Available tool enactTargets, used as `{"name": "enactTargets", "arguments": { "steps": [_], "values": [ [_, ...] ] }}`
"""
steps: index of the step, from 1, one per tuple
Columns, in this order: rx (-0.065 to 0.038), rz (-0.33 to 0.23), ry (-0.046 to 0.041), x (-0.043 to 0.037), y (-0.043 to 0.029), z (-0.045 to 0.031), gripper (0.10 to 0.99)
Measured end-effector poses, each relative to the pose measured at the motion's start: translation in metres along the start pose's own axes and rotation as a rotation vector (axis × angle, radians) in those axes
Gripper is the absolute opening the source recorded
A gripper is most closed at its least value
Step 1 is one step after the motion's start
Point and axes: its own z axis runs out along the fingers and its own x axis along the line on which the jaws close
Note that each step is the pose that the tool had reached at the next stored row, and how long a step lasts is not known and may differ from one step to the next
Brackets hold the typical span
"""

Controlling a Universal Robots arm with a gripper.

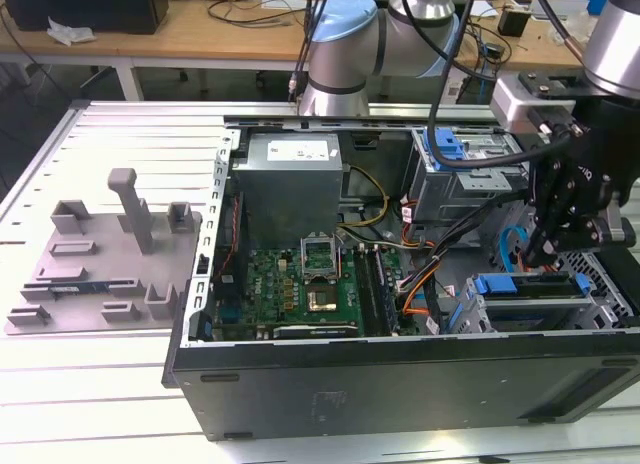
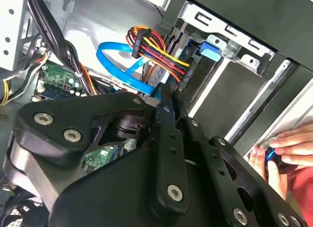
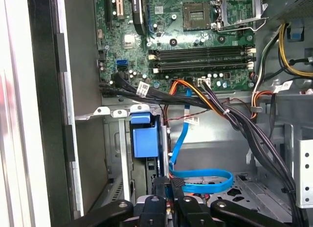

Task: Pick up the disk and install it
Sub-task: 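Insert the second disk wire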

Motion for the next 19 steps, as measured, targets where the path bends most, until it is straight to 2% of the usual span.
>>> {"name": "enactTargets", "arguments": {
  "steps": [3,19],
  "values": [
    [0.006,0.0,-0.0014,0.0026,-0.0002,0.0002,0.161],
    [0.006,0.0,-0.0015,0.0066,-0.0004,0.0005,0.161]
  ]
}}
